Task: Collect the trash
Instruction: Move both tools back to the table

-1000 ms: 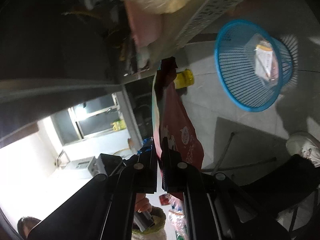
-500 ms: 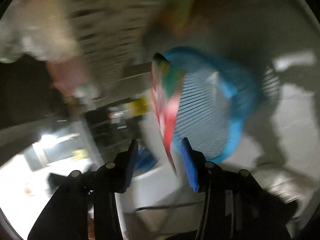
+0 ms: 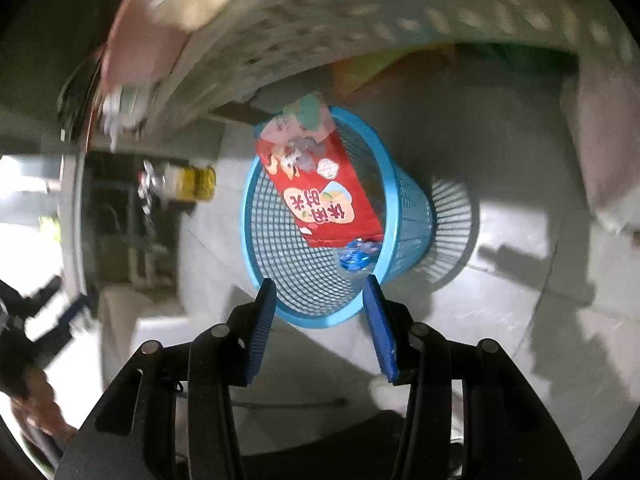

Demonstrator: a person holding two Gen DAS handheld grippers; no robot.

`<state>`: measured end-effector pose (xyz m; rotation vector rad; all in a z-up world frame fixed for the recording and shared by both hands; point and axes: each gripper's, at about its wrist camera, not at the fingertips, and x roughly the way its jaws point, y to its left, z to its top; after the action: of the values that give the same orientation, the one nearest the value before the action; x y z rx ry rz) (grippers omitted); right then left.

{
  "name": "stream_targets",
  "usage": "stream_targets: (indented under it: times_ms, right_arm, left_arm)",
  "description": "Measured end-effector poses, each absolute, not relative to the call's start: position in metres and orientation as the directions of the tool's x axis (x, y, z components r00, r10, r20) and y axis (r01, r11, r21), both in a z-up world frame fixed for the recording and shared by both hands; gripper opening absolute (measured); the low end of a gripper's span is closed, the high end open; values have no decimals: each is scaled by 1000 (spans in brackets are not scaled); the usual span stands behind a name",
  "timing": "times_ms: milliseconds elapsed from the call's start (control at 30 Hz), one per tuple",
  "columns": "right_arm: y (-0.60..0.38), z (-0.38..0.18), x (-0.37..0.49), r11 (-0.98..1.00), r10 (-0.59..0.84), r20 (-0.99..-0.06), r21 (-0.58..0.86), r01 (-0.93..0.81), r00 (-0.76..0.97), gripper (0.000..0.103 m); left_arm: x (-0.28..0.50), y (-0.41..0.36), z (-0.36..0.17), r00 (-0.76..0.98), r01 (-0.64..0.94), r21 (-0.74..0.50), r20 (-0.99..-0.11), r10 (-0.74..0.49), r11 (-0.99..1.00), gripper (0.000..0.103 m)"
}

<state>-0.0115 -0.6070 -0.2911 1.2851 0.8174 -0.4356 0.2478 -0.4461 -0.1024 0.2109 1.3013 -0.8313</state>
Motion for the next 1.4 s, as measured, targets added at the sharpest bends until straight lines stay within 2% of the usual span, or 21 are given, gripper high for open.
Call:
stream_targets:
  times_ms: [300, 667, 833, 967, 1033, 1200, 1400]
  right_arm:
    - [-576, -272, 6, 427, 141, -800, 580, 694, 583, 44]
    - [-516, -194, 20, 692, 51, -850, 409, 595, 525, 45]
    - [-490, -143, 22, 774, -56, -847, 298, 559, 529, 68]
    - [-472, -102, 26, 814, -190, -830, 166, 556, 525, 81]
    - [-465, -84, 28, 823, -245, -816, 111, 557, 524, 89]
    - [-446, -37, 29, 821, -368, -760, 5, 571, 535, 96]
    - [-421, -2, 34, 825, -478, -685, -134, 549, 550, 96]
  left_arm:
    - [238, -375, -48, 108, 636, -304, -875, -471, 709, 50]
    - [202, -275, 20, 296, 639, -255, -789, -538, 726, 63]
    - [189, -232, 29, 363, 606, -238, -766, -531, 759, 71]
    - [183, -205, 32, 404, 573, -225, -759, -511, 788, 76]
    - [180, -191, 36, 427, 558, -227, -746, -511, 798, 82]
    - [172, -160, 43, 472, 520, -243, -717, -512, 819, 85]
    - [167, -137, 44, 507, 478, -255, -701, -501, 840, 88]
